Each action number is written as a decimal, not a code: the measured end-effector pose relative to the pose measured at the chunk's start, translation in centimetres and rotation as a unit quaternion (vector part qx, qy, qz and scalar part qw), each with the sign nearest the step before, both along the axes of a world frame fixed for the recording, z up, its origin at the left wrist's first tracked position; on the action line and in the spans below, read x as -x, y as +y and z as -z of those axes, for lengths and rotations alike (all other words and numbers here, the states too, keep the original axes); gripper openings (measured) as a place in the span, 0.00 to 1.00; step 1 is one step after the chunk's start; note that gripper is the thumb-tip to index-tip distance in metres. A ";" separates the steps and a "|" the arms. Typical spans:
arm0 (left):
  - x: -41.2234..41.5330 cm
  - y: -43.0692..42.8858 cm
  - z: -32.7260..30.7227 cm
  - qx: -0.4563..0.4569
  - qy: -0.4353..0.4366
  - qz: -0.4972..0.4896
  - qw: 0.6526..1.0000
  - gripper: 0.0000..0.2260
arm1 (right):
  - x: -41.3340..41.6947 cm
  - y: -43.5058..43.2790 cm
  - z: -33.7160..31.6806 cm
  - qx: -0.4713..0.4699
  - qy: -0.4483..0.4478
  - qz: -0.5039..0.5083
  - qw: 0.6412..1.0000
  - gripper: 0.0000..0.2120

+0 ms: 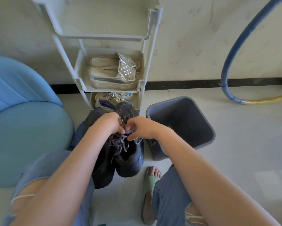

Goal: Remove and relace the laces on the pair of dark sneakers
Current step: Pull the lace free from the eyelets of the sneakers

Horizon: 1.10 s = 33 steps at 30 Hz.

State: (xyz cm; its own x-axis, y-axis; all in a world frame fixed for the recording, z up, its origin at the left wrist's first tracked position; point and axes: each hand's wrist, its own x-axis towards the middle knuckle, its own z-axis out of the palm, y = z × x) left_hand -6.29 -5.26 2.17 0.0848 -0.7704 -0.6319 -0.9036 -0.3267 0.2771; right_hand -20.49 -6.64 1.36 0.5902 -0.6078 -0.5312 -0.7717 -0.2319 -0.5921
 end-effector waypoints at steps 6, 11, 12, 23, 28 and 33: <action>-0.4 0.4 -0.9 0.119 0.116 -0.113 0.980 0.09 | 0.1 -0.6 -0.1 0.010 -0.006 0.092 0.996 0.06; -1.3 0.1 -1.0 0.056 0.084 -0.193 0.976 0.07 | 0.9 -1.6 -0.9 -0.106 -0.206 0.313 0.921 0.02; -1.4 0.1 -0.9 0.031 0.049 -0.169 0.984 0.07 | 1.1 -1.7 -1.4 -0.134 -0.269 0.359 0.884 0.01; -4.3 0.1 -1.1 -0.033 0.215 -0.314 0.924 0.13 | 1.0 -2.0 -3.0 -0.179 -0.477 0.451 0.733 0.07; -5.9 0.6 -2.8 0.253 0.406 -0.473 0.740 0.16 | 1.0 -2.4 -2.8 -0.173 -0.451 0.518 0.706 0.11; -8.0 0.5 -3.2 0.184 0.675 -0.601 0.388 0.15 | -0.1 -2.5 -1.1 -0.097 -0.270 0.530 0.798 0.11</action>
State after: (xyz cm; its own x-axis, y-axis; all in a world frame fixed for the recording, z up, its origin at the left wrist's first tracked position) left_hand 1.73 -4.75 5.36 0.3048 -0.7464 -0.5916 0.8879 -0.0020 0.4600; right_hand -20.40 -9.19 2.45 -0.0262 -0.8548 -0.5182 -0.0931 0.5182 -0.8502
